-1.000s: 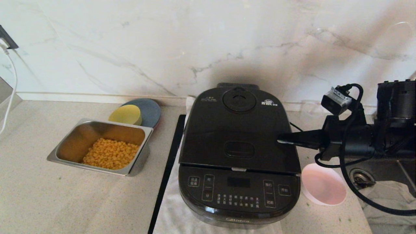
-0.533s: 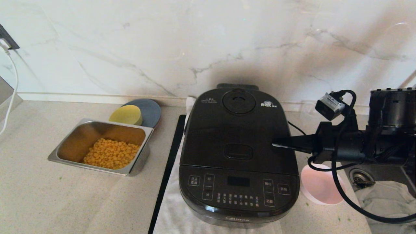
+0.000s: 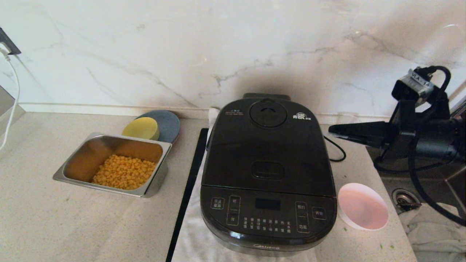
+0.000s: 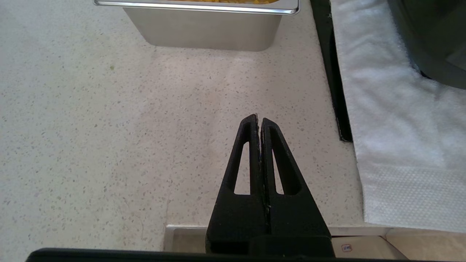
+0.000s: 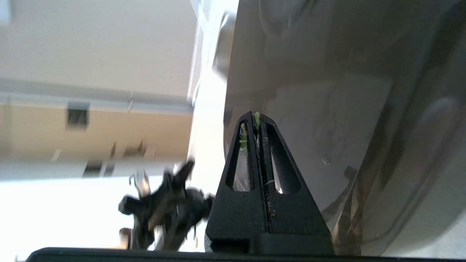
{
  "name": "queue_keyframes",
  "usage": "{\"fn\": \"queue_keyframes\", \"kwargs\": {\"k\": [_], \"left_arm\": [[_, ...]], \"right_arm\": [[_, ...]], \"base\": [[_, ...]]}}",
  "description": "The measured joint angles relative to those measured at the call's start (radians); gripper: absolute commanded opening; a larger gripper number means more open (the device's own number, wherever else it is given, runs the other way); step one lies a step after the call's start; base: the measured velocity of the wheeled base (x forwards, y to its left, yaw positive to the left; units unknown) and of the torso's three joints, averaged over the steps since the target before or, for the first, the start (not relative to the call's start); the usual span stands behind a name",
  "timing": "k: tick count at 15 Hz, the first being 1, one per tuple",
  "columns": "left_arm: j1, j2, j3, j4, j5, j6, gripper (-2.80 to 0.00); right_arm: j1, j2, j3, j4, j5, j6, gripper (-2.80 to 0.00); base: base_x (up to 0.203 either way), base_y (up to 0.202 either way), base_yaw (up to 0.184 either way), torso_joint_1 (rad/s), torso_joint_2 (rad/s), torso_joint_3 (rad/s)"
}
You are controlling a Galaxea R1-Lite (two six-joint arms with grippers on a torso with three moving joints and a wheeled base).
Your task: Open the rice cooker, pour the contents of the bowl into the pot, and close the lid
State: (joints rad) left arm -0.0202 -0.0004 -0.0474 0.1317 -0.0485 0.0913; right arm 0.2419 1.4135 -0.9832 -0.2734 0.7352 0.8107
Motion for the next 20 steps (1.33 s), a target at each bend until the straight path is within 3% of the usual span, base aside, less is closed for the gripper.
{"fn": "queue_keyframes", "kwargs": {"k": [2, 6, 9, 11, 14, 17, 20], "left_arm": [[0.0, 0.0, 0.0, 0.0, 0.0, 0.0, -2.8], [0.0, 0.0, 0.0, 0.0, 0.0, 0.0, -2.8], [0.0, 0.0, 0.0, 0.0, 0.0, 0.0, -2.8], [0.0, 0.0, 0.0, 0.0, 0.0, 0.001, -2.8], [0.0, 0.0, 0.0, 0.0, 0.0, 0.0, -2.8], [0.0, 0.0, 0.0, 0.0, 0.0, 0.0, -2.8], [0.0, 0.0, 0.0, 0.0, 0.0, 0.0, -2.8]], "right_arm": [[0.001, -0.029, -0.114, 0.168, -0.121, -0.007, -2.8], [0.061, -0.073, -0.312, 0.548, -0.443, -0.126, -2.8], [0.192, -0.071, -0.451, 0.836, -0.782, -0.142, -2.8], [0.316, -0.079, -0.463, 0.957, -0.91, -0.142, -2.8], [0.456, -0.105, -0.352, 0.987, -0.9, -0.112, -2.8], [0.496, -0.122, -0.277, 0.978, -0.745, -0.106, -2.8], [0.508, -0.128, -0.25, 0.976, -0.701, -0.155, -2.8]], "base": [[0.0, 0.0, 0.0, 0.0, 0.0, 0.0], [0.0, 0.0, 0.0, 0.0, 0.0, 0.0], [0.0, 0.0, 0.0, 0.0, 0.0, 0.0], [0.0, 0.0, 0.0, 0.0, 0.0, 0.0], [0.0, 0.0, 0.0, 0.0, 0.0, 0.0], [0.0, 0.0, 0.0, 0.0, 0.0, 0.0], [0.0, 0.0, 0.0, 0.0, 0.0, 0.0]]}}
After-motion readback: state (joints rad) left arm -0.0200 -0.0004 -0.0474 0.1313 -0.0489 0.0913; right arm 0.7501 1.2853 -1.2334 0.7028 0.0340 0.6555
